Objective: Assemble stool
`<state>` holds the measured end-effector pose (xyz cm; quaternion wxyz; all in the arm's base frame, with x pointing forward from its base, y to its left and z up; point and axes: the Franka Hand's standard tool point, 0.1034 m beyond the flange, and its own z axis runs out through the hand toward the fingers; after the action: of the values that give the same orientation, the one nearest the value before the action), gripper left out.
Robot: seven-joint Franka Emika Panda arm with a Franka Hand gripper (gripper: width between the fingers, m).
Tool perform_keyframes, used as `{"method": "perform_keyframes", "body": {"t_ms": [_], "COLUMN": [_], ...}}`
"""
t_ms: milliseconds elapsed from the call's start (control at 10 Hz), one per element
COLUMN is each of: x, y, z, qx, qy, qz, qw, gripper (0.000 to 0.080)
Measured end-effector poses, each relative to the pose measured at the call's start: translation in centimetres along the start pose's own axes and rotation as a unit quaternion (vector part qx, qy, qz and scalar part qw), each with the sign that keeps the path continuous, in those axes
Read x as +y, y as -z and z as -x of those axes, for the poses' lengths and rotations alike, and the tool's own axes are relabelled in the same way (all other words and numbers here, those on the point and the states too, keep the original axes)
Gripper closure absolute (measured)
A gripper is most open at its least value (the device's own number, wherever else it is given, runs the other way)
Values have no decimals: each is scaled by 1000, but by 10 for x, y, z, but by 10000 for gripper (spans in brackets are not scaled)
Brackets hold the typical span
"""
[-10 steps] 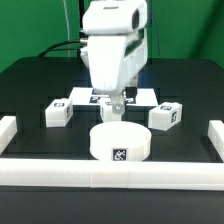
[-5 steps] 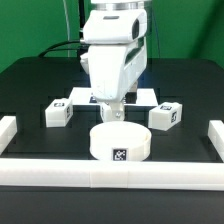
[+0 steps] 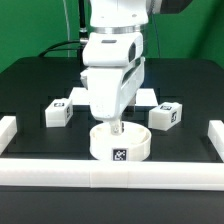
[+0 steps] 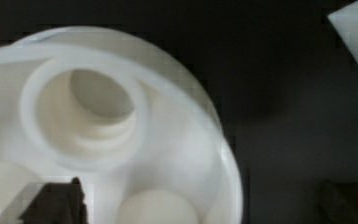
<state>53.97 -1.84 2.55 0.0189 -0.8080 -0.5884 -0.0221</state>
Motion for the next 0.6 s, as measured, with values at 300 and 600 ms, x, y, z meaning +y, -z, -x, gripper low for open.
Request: {"method": "perform_keyframes", "body": {"t_ms": [300,600], "x": [-6,-6], "y": [-10,-11], "z": [2,4], "qx": [-2,-2], "qy": [-2,-4], "qz": [-9,-11], "qw": [1000,1000], "gripper": [150,163]}}
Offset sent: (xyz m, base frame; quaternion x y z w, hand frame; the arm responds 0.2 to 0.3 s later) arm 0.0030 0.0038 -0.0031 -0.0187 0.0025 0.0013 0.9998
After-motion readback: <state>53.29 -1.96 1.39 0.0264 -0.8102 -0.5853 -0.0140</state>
